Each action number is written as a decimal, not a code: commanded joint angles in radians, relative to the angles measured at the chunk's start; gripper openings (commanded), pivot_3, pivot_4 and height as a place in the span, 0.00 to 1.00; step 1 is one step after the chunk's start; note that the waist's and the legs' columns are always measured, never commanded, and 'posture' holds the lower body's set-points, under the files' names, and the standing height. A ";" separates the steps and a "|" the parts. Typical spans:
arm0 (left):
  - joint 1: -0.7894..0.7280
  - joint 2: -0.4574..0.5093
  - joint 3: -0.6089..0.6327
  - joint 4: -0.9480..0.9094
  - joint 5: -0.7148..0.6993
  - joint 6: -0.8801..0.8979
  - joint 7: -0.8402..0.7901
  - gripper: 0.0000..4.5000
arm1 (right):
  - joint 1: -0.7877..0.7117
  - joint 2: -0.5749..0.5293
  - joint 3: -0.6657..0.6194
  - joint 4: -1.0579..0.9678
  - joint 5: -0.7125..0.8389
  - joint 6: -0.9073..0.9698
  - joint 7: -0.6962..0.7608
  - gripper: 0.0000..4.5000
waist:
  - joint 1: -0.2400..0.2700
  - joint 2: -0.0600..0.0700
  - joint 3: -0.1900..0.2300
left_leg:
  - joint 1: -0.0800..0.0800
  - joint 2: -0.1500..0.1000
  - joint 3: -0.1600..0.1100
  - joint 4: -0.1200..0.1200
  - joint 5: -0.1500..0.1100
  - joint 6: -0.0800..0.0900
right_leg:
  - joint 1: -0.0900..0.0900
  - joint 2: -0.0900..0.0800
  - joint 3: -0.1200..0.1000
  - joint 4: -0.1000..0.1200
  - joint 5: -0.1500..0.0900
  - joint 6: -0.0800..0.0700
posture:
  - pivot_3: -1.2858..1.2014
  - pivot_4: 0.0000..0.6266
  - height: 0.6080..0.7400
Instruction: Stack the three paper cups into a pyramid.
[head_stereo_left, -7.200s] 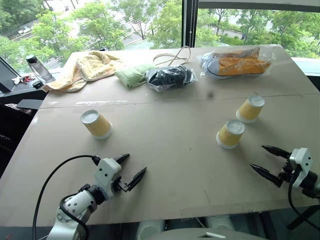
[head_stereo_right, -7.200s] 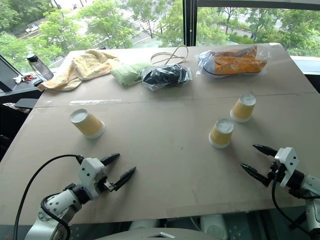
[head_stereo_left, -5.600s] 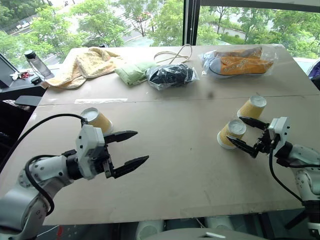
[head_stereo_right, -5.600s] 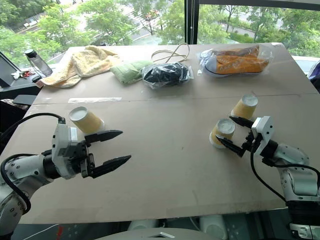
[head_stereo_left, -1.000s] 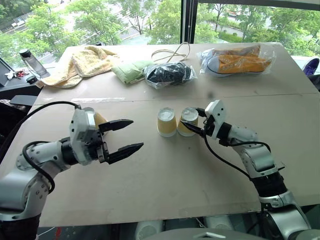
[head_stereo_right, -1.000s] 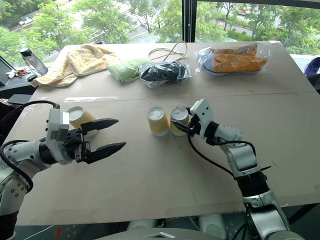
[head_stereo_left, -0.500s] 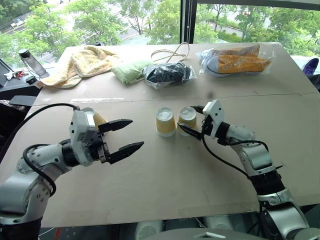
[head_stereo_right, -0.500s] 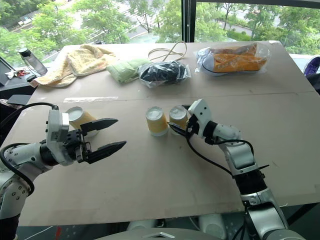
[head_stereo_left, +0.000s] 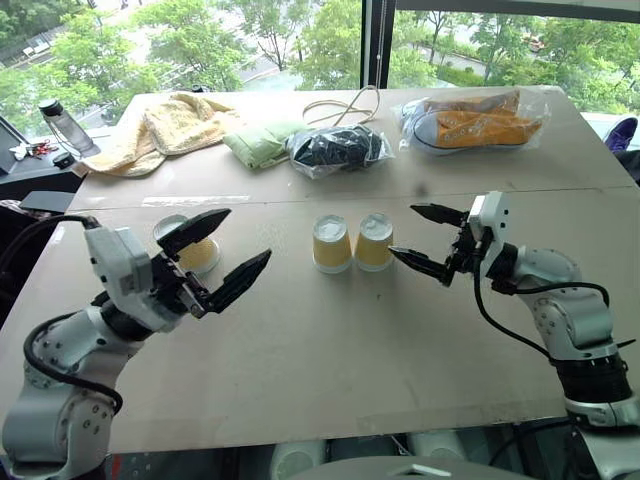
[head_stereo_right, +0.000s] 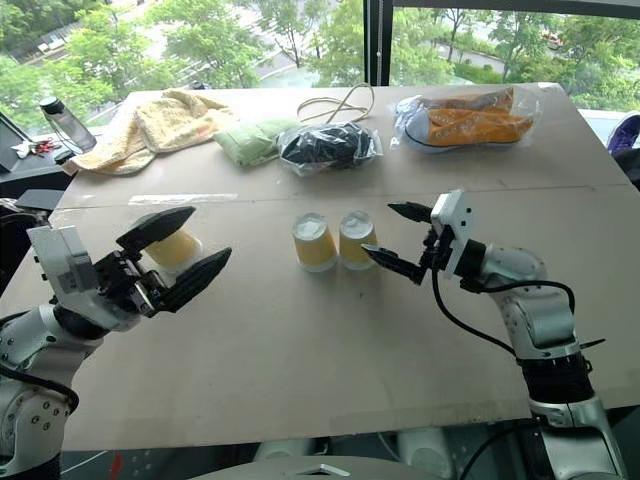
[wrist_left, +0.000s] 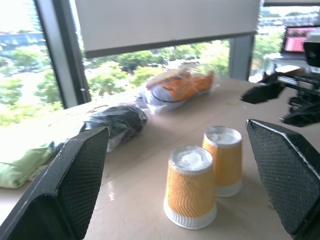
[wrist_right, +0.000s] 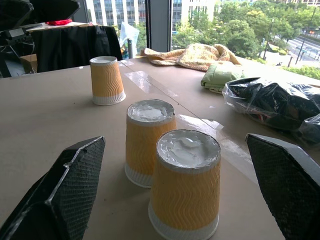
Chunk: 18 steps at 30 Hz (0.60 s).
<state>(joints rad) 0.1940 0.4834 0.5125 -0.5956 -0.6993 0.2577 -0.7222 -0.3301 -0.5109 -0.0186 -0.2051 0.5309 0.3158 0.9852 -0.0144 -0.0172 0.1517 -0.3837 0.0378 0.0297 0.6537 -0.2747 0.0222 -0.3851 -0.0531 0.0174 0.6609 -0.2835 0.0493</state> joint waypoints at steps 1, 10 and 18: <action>0.019 -0.068 0.019 0.023 0.095 -0.071 0.120 1.00 | -0.011 -0.032 -0.078 -0.023 0.105 -0.017 0.092 0.99 | 0.001 0.000 0.000 | 0.000 0.000 0.000 0.000 0.000 0.000 | 0.000 0.000 0.000 0.000 0.000 0.000 | 0.52 0.24 1.00; -0.041 -0.234 -0.005 0.174 0.361 -0.198 0.426 1.00 | -0.011 -0.048 -0.120 -0.034 0.221 -0.030 0.211 0.99 | 0.004 -0.002 -0.001 | 0.001 0.000 -0.002 0.001 0.000 0.000 | 0.003 0.001 -0.001 0.000 0.000 0.000 | 0.52 0.24 1.00; -0.092 -0.177 -0.009 0.266 0.395 -0.121 0.482 1.00 | -0.022 -0.041 -0.122 -0.070 0.240 -0.014 0.154 0.99 | 0.003 -0.002 -0.001 | 0.000 0.000 -0.004 0.001 0.000 0.000 | 0.003 0.000 -0.003 0.000 0.000 0.000 | 0.52 0.24 1.00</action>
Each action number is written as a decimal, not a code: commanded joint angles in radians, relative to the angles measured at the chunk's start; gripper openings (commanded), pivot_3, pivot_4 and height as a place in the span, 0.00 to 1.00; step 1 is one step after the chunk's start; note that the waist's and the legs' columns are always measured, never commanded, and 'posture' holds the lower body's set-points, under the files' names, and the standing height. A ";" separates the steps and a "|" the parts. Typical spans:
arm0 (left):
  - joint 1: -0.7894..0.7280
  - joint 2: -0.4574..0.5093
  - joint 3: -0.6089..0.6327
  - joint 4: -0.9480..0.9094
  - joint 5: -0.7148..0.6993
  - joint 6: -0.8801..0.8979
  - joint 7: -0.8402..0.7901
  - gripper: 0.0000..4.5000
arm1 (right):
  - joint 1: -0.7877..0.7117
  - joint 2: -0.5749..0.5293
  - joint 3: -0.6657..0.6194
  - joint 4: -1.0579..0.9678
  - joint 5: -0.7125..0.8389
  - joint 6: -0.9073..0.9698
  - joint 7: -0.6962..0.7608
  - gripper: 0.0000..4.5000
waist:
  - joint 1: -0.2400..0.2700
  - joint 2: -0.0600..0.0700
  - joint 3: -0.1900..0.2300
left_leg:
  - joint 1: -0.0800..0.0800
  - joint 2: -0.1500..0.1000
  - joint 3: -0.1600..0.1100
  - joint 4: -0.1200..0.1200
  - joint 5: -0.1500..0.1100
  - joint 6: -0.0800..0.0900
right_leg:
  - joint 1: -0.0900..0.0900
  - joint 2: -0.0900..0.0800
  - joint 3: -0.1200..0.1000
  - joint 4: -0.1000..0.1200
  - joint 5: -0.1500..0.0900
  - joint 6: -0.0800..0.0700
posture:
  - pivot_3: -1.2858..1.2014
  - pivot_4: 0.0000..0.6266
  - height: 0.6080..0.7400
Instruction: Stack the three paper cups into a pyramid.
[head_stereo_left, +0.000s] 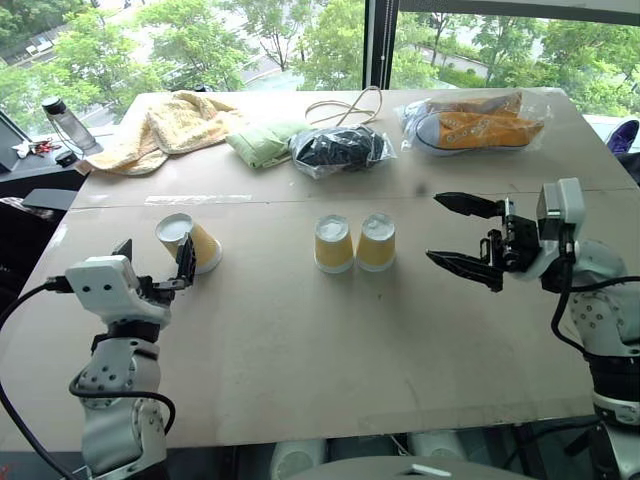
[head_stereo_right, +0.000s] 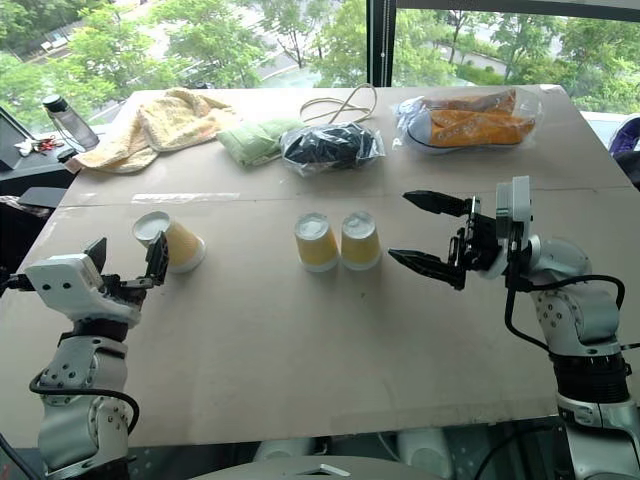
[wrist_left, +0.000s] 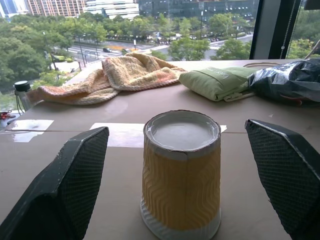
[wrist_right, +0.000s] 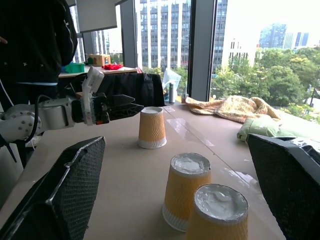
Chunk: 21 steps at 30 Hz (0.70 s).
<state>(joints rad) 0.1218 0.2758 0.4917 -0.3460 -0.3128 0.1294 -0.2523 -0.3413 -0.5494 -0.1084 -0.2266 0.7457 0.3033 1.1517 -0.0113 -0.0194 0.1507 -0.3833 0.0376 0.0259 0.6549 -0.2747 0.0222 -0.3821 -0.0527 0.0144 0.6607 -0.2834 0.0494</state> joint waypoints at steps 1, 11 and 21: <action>-0.030 0.043 0.009 0.031 0.007 0.015 0.009 1.00 | -0.009 -0.004 -0.033 -0.053 0.029 0.002 -0.018 0.99 | 0.000 0.000 0.000 | 0.000 0.000 0.000 0.000 0.000 0.000 | 0.000 0.000 0.000 0.000 0.000 0.000 | 0.52 0.24 1.00; -0.138 0.129 -0.049 0.175 0.019 0.023 -0.036 1.00 | 0.035 -0.003 -0.041 -0.087 0.021 -0.011 -0.045 0.99 | 0.001 0.000 0.000 | 0.000 0.000 -0.001 0.000 0.000 0.000 | 0.000 -0.001 -0.001 0.000 0.000 0.000 | 0.52 0.24 1.00; -0.212 0.170 -0.090 0.286 0.064 -0.027 -0.045 1.00 | 0.060 -0.006 -0.043 -0.096 0.013 -0.027 -0.047 0.99 | 0.000 0.000 0.000 | 0.000 0.000 -0.001 0.000 0.000 0.000 | 0.000 -0.002 -0.001 0.001 0.000 0.000 | 0.52 0.24 1.00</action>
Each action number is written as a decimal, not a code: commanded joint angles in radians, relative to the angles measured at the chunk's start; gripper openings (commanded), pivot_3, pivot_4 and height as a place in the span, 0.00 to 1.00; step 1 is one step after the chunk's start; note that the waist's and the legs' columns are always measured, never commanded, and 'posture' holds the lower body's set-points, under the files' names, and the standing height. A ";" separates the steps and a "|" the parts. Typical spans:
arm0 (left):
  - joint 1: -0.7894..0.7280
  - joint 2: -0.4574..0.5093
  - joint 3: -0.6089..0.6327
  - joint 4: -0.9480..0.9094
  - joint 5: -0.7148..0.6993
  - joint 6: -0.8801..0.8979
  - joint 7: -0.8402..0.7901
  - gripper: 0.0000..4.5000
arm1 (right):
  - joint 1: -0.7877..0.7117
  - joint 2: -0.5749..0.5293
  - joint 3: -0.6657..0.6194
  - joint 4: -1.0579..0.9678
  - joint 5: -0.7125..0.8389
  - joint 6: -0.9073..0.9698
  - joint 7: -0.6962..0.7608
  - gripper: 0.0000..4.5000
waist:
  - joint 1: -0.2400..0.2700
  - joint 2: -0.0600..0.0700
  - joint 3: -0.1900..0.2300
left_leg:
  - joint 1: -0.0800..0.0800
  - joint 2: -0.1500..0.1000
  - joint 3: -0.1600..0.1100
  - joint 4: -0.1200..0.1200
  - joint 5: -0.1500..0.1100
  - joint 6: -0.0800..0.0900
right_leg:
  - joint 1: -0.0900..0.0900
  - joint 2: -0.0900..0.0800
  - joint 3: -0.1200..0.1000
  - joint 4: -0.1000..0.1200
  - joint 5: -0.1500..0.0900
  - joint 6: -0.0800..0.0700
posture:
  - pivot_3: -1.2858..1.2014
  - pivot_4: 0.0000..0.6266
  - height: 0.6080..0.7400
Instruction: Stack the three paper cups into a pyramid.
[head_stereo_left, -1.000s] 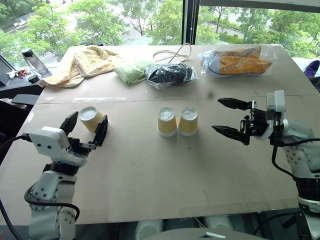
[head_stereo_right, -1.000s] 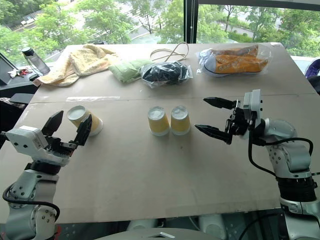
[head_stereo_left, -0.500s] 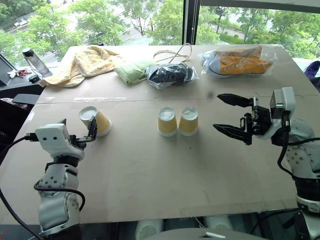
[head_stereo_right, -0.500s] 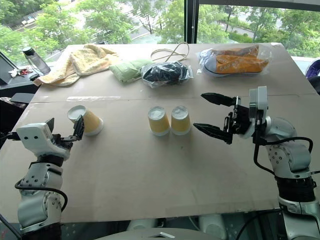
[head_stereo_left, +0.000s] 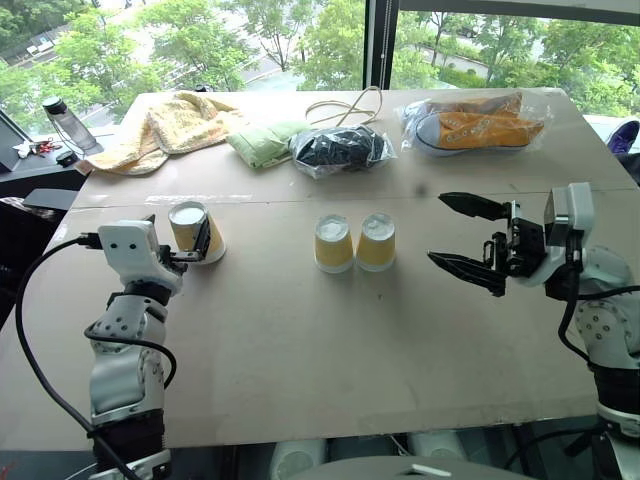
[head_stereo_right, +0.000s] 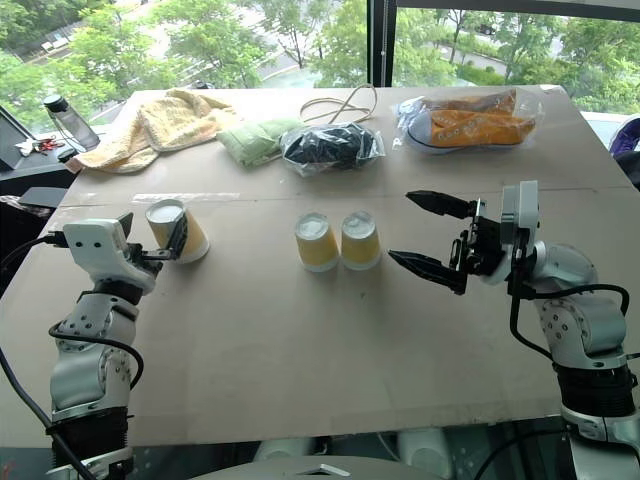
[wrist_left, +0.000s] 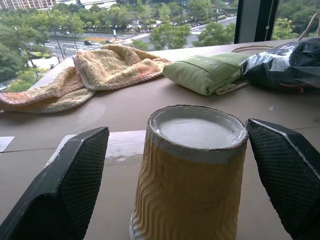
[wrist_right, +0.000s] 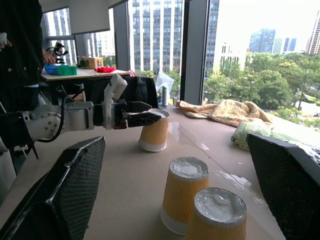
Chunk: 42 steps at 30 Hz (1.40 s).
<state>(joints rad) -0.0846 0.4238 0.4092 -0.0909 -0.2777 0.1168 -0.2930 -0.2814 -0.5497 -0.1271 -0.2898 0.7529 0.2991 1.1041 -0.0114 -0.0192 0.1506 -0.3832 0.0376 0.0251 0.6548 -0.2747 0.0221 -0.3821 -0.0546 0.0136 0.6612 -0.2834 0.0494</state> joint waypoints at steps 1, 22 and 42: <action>-0.011 0.024 -0.007 0.040 0.027 -0.016 -0.004 1.00 | 0.001 -0.006 -0.024 -0.032 0.006 -0.023 0.001 0.99 | 0.000 0.000 0.000 | 0.000 0.000 0.000 0.000 0.000 0.000 | 0.000 0.000 0.000 0.000 0.000 0.000 | 0.52 0.24 1.00; 0.005 -0.019 -0.016 0.050 0.016 -0.229 -0.018 1.00 | 0.037 0.005 -0.019 -0.002 -0.003 -0.071 0.029 0.99 | 0.001 0.000 0.000 | -0.001 0.000 0.000 0.000 0.000 0.000 | 0.000 -0.004 -0.001 -0.001 0.000 0.000 | 0.52 0.24 1.00; -0.042 -0.025 -0.026 0.149 0.005 -0.177 -0.009 1.00 | 0.034 0.002 -0.023 0.007 -0.020 -0.091 0.024 0.99 | 0.001 0.000 0.000 | -0.001 0.000 -0.001 0.000 0.000 0.000 | 0.000 -0.001 -0.001 0.000 0.000 0.000 | 0.52 0.24 1.00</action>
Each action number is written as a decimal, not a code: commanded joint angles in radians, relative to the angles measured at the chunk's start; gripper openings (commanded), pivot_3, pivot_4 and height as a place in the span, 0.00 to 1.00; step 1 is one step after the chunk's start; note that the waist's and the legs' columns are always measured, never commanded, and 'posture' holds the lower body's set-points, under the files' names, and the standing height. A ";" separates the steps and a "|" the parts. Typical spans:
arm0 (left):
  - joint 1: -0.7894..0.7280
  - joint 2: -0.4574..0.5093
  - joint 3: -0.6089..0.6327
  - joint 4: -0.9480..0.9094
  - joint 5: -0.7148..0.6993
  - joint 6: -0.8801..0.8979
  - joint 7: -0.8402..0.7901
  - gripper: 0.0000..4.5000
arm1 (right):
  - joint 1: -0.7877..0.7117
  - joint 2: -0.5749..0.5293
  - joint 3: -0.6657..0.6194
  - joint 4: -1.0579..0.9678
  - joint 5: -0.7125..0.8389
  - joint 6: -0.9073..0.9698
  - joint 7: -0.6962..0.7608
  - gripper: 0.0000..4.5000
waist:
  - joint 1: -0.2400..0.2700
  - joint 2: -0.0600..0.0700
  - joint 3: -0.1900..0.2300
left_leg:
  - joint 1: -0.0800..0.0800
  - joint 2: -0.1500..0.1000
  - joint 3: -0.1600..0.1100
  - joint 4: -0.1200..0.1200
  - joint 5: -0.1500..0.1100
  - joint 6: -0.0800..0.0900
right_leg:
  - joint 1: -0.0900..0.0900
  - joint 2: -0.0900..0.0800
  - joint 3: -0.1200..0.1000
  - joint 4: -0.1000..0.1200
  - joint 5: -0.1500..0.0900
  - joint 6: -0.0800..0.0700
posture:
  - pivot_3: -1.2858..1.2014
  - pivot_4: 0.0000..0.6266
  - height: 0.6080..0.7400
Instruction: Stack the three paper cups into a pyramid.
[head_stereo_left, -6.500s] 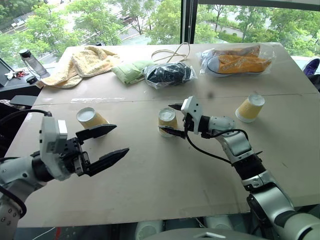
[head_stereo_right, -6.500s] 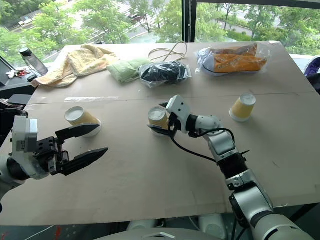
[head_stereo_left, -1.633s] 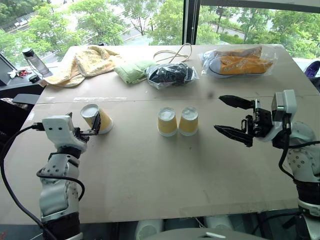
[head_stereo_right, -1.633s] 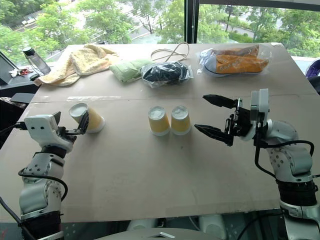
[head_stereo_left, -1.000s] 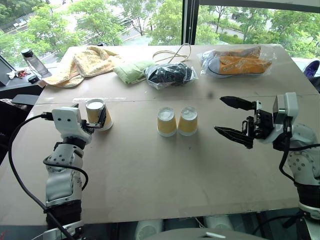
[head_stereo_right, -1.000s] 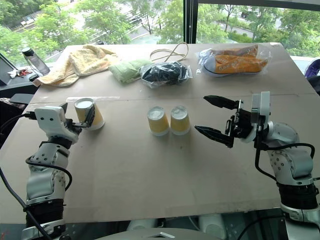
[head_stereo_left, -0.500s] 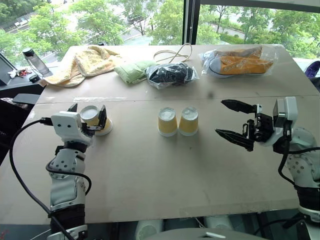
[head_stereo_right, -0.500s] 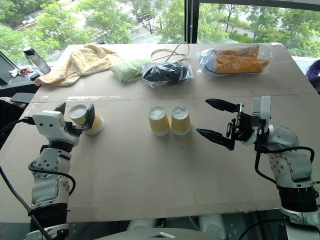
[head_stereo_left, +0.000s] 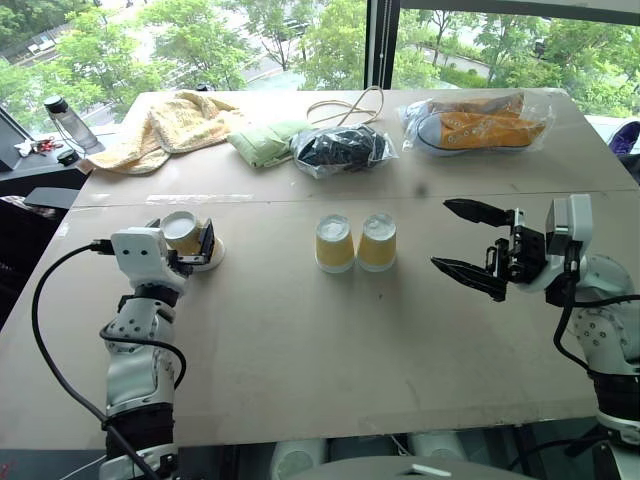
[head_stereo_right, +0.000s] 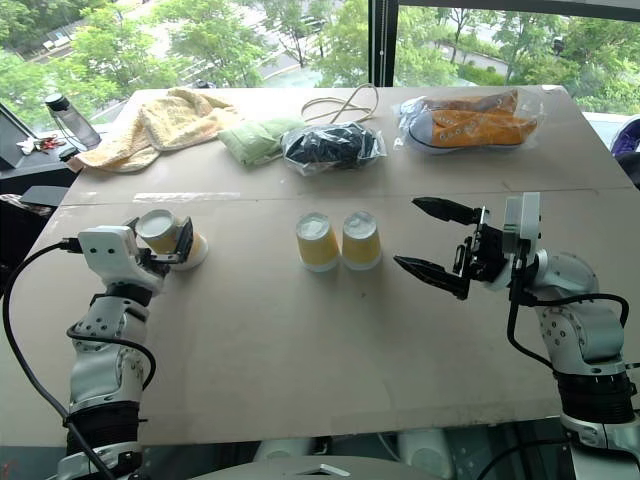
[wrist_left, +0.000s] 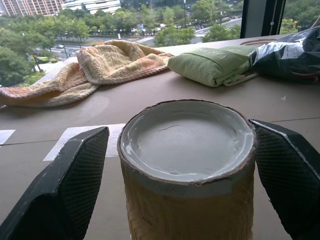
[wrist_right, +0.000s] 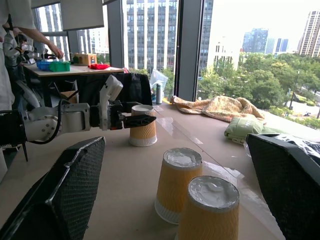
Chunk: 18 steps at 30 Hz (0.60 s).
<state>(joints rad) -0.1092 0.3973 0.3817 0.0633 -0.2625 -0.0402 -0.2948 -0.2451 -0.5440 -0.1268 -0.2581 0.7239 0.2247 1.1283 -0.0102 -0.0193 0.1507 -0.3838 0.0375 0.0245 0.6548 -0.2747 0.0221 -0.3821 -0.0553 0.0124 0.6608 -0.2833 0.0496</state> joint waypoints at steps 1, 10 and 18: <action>-0.020 0.000 0.002 -0.004 -0.012 -0.022 -0.008 1.00 | -0.001 -0.003 -0.023 -0.025 0.009 -0.017 -0.001 0.99 | 0.000 0.000 0.000 | 0.000 0.000 0.000 0.000 0.000 0.000 | 0.000 0.000 0.000 0.000 0.000 0.000 | 0.52 0.24 1.00; -0.039 0.003 -0.002 0.012 -0.011 -0.039 -0.020 0.53 | 0.002 -0.004 -0.024 -0.032 0.007 -0.018 -0.007 1.00 | 0.000 0.000 0.000 | 0.000 0.000 0.000 0.000 0.000 0.000 | 0.000 0.000 0.000 0.000 0.000 0.000 | 0.52 0.24 1.00; -0.225 0.019 -0.134 -0.076 -0.071 0.081 -0.141 0.53 | 0.025 -0.025 -0.062 -0.031 0.009 -0.023 -0.014 1.00 | 0.021 -0.001 0.000 | -0.001 -0.001 -0.002 0.001 0.000 0.000 | 0.000 0.000 -0.003 0.000 0.000 0.000 | 0.52 0.24 1.00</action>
<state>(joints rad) -0.2735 0.4004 0.3083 0.0782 -0.2997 0.0010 -0.3712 -0.2189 -0.5540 -0.1453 -0.2604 0.7220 0.2167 1.1205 0.0111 -0.0198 0.1510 -0.3857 0.0368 0.0227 0.6565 -0.2745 0.0218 -0.3821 -0.0543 0.0091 0.6609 -0.2832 0.0496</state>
